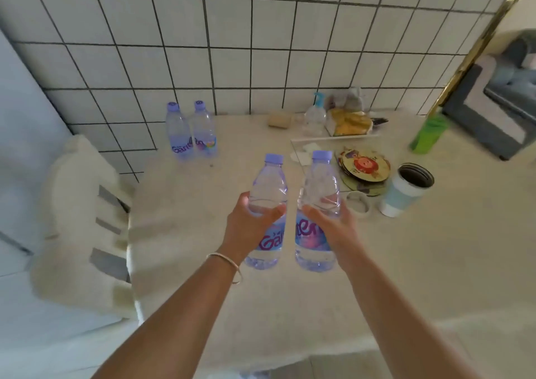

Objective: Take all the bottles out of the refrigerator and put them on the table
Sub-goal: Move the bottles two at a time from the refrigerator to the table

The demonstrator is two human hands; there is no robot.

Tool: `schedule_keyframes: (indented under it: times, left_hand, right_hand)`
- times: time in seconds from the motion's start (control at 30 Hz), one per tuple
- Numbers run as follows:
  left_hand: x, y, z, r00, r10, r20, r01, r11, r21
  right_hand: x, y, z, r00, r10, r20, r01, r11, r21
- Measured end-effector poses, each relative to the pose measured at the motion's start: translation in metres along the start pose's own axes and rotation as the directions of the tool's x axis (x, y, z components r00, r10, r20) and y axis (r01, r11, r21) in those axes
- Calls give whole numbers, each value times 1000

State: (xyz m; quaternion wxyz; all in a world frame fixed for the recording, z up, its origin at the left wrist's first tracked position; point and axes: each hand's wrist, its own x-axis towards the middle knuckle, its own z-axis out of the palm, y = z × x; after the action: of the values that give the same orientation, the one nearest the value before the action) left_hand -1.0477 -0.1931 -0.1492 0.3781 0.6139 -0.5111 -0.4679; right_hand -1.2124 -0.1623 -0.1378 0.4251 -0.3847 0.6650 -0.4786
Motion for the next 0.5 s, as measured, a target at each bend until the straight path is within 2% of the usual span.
schedule_keyframes:
  times: [0.33, 0.43, 0.5]
  left_hand:
    - [188, -6, -9, 983, -57, -174, 75, 992, 101]
    - [239, -11, -9, 974, -52, -220, 79, 990, 116]
    - [269, -14, -9, 968, -39, -247, 73, 989, 132]
  right_hand:
    - [183, -5, 89, 999, 45, -9, -46, 987, -156]
    - [229, -11, 113, 999, 25, 27, -17, 967, -254]
    - [258, -13, 127, 1000, 7, 25, 0, 967, -254]
